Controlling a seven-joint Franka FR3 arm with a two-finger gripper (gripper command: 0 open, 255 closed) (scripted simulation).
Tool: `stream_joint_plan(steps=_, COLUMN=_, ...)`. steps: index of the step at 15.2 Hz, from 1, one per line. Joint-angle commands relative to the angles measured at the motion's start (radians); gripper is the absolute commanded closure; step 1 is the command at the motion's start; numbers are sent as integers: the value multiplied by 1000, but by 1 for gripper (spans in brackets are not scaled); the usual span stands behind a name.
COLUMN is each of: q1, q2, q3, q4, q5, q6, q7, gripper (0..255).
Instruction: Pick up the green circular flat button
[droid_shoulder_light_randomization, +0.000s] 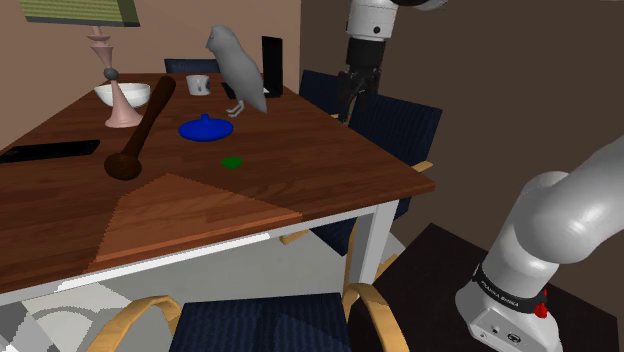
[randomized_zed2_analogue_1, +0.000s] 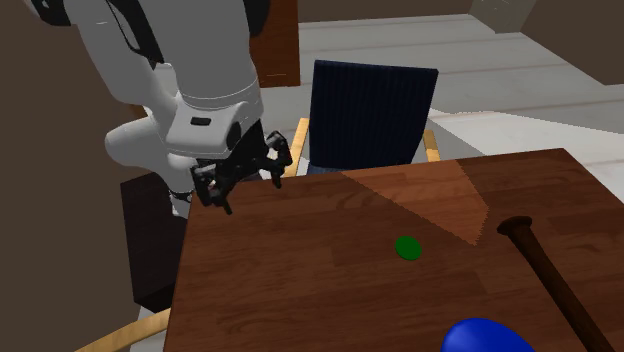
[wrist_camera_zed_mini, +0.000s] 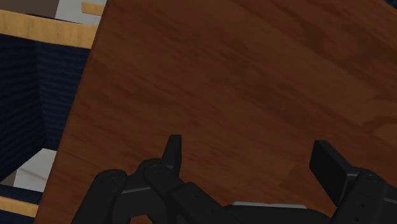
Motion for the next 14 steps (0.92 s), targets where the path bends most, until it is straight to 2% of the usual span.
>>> stream_joint_plan(steps=1, q1=4, q2=68, q3=27, q4=40, q5=-1, q6=23, q7=29, gripper=0)
stream_joint_plan(steps=7, q1=21, q2=281, q3=109, q4=197, q5=-32, q6=61, q7=130, gripper=0)
stream_joint_plan(steps=14, q1=71, q2=561, q3=181, q4=447, q5=-120, q6=57, q7=255, gripper=0)
